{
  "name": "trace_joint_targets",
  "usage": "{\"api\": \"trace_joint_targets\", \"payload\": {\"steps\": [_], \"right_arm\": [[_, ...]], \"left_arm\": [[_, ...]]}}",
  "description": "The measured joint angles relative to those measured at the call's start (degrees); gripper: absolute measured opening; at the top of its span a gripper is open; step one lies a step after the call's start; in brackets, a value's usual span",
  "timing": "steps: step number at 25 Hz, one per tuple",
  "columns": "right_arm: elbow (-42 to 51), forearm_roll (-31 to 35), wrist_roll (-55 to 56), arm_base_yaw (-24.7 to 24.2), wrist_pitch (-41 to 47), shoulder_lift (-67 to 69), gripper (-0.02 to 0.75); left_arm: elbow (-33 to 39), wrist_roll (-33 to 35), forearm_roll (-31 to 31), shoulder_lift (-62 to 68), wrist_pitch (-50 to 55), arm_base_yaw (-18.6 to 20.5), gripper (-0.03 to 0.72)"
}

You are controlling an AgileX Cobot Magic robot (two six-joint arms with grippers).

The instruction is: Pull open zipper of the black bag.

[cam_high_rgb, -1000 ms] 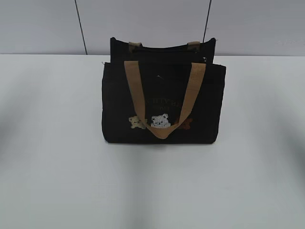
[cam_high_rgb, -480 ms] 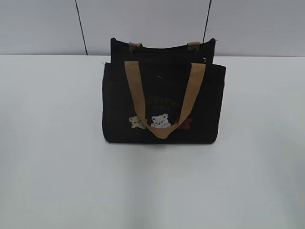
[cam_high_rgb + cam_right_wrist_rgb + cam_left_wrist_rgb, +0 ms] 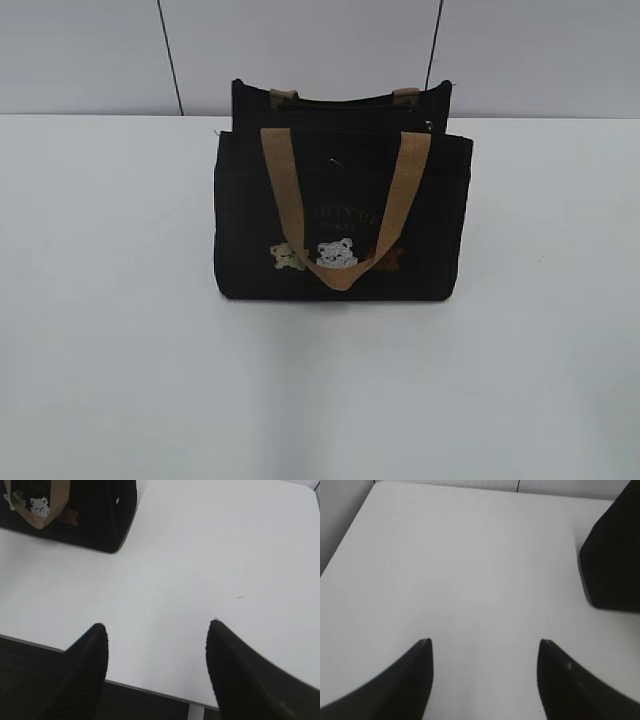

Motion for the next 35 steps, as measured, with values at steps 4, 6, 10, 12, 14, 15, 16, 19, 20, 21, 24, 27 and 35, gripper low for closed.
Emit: {"api": "trace_joint_targets", "payload": {"steps": [4,6,10,12,14,15,16,19,20,21,24,27,35], "right_arm": [[3.17,-0.09,-0.12,0.00,-1.22,-0.94,0.470],[4.79,-0.21,-0.19,0.00,-2.55,-0.99,0.470],[5.14,-0.20,-0.19,0.00,-3.26,-0.99,0.470],[5.14,-0.20,-0.19,0.00,-3.43,-0.99,0.470],[5.14,-0.20,-0.19,0.00,-3.43,-0.99,0.470],[5.14,-0.14,-0.19,0.00,-3.43,-0.99,0.470],[5.14,0.00,-0.19,0.00,-3.43,-0.99,0.470],[5.14,0.05,-0.19,0.00,-3.50,-0.99,0.470],[5.14,0.05,-0.19,0.00,-3.50,-0.99,0.470],[5.14,0.05,-0.19,0.00,-3.50,-0.99,0.470],[5.14,0.07,-0.19,0.00,-3.50,-0.99,0.470],[5.14,0.07,-0.19,0.00,-3.50,-0.99,0.470],[5.14,0.13,0.25,0.00,-3.50,-0.99,0.470]], "left_arm": [[1.58,1.21,-1.95,-4.14,0.28,0.00,0.489],[1.69,2.48,-2.42,-4.14,0.36,0.00,0.489],[2.18,3.69,-2.64,-4.14,0.52,0.00,0.483],[2.18,3.87,-2.99,-4.14,0.52,0.00,0.479],[2.18,3.91,-2.99,-4.14,0.52,0.00,0.477],[2.18,3.91,-2.99,-4.14,0.52,0.00,0.477],[2.18,3.91,-2.99,-4.14,0.52,0.00,0.477],[2.18,3.91,-2.99,-4.14,0.52,0.00,0.468],[2.18,3.91,-2.99,-4.14,0.52,0.00,0.463],[2.18,3.91,-2.99,-4.14,0.52,0.00,0.461],[2.18,3.91,-2.99,-4.14,0.52,0.00,0.459],[2.18,3.91,-2.99,-4.14,0.52,-0.05,0.458],[2.18,7.53,-4.26,-4.14,0.46,-0.33,0.458]]}}
